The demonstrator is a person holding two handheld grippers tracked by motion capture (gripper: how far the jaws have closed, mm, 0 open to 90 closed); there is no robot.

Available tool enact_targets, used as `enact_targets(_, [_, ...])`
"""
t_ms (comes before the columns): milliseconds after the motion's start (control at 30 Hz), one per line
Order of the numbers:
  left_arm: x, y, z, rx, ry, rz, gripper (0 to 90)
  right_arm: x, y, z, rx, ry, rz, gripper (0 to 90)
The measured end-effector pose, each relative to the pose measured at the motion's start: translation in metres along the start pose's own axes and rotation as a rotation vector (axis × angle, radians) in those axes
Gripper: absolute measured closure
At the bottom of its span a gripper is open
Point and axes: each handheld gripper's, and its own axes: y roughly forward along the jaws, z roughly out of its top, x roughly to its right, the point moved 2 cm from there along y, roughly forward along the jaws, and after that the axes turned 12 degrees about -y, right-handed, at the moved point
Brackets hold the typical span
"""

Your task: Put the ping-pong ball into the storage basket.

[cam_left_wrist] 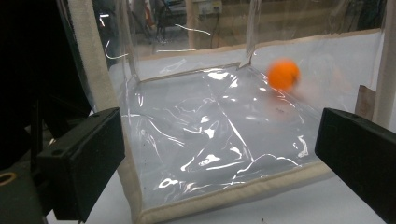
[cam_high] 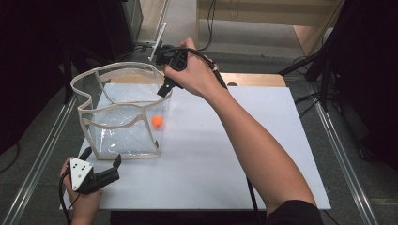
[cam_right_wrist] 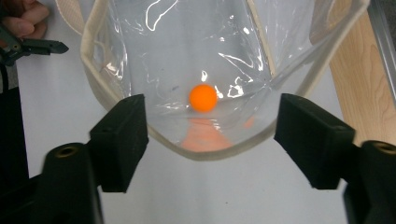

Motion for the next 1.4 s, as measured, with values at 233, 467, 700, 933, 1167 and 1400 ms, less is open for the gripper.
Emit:
enact_targets(233, [0.001, 0.0, 0.0, 0.001, -0.002, 0.0, 2.1, -0.002, -0.007, -0.021, -0.003, 0.028, 0.005, 2.0])
enact_targets(467, [0.001, 0.001, 0.0, 0.003, -0.002, 0.001, 2.1, -0.006, -0.006, -0.037, -0.005, 0.038, 0.0, 0.0])
enact_targets(700, [0.001, 0.001, 0.0, 0.002, -0.001, 0.002, 2.1, -0.011, -0.001, -0.051, -0.007, 0.048, -0.015, 0.0])
enact_targets(933, [0.001, 0.001, 0.0, 0.004, -0.002, 0.002, 2.1, -0.017, 0.006, -0.061, -0.024, 0.039, -0.023, 0.0])
enact_targets(1167, [0.002, 0.001, -0.001, 0.002, -0.001, 0.002, 2.1, -0.024, 0.014, -0.07, -0.025, 0.038, -0.023, 0.0])
enact_targets(1400, [0.002, 0.001, -0.001, 0.004, -0.002, 0.001, 2.1, -0.03, 0.021, -0.083, -0.016, 0.05, -0.005, 0.0])
